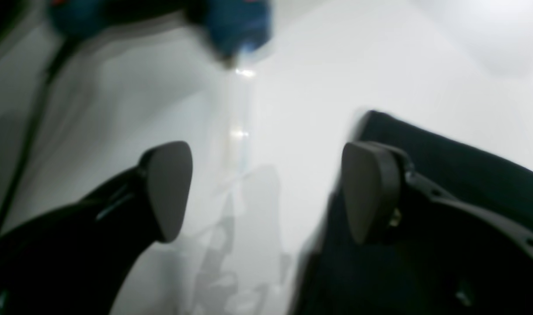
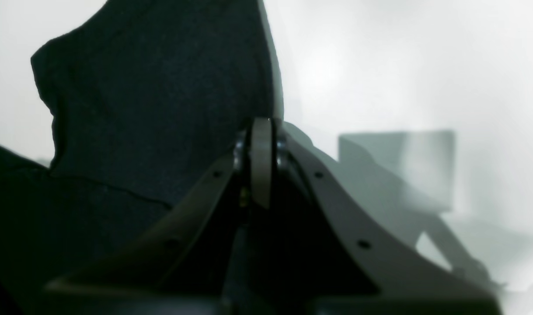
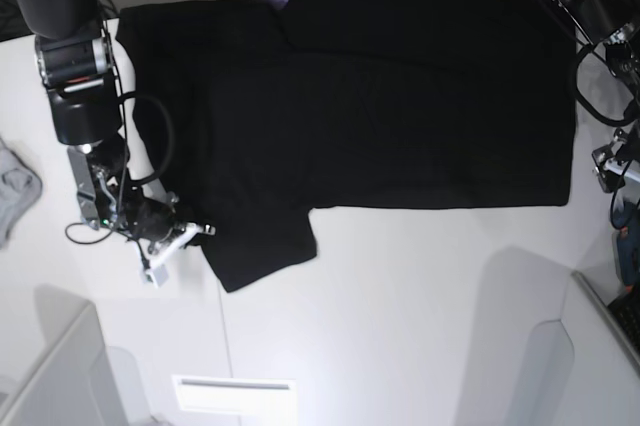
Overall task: Fold the T-shirt properly
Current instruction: 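Grasp the sleeve hem with the right gripper and the hem corner with the left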
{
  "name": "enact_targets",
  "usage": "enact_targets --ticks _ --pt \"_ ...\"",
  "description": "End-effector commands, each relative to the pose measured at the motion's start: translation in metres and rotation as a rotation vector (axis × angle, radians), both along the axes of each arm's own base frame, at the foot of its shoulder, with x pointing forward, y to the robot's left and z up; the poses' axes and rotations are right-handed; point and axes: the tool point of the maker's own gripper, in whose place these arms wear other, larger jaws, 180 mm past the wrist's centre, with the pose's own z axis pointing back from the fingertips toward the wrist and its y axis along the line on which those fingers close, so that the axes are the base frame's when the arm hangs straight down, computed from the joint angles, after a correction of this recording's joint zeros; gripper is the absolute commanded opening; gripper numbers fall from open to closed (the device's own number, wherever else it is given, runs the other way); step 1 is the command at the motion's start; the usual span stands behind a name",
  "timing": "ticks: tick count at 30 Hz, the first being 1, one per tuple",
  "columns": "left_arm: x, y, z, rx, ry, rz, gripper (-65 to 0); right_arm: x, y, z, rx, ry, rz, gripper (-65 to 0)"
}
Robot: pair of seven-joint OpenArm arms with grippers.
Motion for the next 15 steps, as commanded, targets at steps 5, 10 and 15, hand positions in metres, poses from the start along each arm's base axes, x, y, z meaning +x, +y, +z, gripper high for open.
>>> enact_targets --ticks 5,10,15 --pt "0.024 0.004 0.006 -0.031 -0.033 -0.002 -14.0 0.009 -0.005 0.01 -0.014 -0.019 0.004 -65.0" --pt "0.04 -0.002 -0.007 -0.001 0.043 -0.031 -14.0 0.009 -0.005 0.01 -0.014 -0.019 0.004 -65.0" --pt "0.051 -0.004 -0.007 0.033 0.076 -0.05 -14.0 0.009 -0.005 0.01 -0.015 -0.019 0.003 -65.0"
